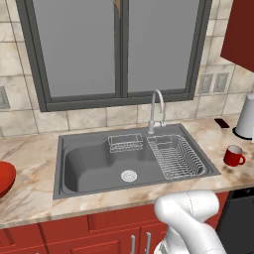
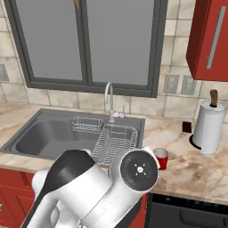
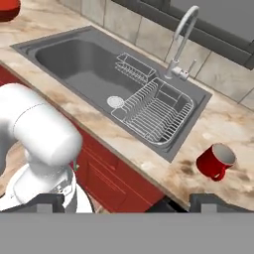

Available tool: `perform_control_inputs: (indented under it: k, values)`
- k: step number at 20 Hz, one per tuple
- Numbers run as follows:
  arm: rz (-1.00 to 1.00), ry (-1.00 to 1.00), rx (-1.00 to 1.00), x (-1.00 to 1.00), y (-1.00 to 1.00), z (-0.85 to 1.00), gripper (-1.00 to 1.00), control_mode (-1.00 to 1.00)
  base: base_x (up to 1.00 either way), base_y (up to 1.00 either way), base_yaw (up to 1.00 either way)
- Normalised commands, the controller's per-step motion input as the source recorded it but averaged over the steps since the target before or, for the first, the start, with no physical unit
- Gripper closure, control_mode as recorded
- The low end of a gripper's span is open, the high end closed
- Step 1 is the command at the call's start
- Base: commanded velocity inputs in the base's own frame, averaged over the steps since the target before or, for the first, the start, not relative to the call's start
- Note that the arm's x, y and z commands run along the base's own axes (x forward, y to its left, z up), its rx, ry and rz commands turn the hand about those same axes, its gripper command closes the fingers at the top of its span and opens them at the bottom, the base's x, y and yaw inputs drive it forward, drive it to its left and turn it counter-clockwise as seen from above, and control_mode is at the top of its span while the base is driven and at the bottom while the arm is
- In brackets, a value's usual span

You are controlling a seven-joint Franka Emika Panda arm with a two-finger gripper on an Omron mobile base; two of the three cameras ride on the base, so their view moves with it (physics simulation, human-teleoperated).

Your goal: Pick the mug and place it in the sink. Pick the bowl and place it in the open cabinet and then close the cabinet.

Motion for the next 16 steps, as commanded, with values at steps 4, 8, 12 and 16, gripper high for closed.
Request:
perform_control_inputs:
  k: [4, 8, 12, 16]
  values:
    - [0.28, -0.46, 0.01, 0.14, -0.07, -0.11, -1.0, -1.0, 0.0, 0.0, 0.0]
    - [0.19, -0.33, 0.01, 0.4, -0.13, 0.0, -1.0, -1.0, 0.0, 0.0, 0.0]
    - [0.17, -0.17, 0.05, 0.45, -0.12, 0.0, -1.0, -1.0, 0.0, 0.0, 0.0]
    - [0.16, -0.03, 0.1, 0.45, -0.3, 0.0, -1.0, -1.0, 0.0, 0.0, 0.0]
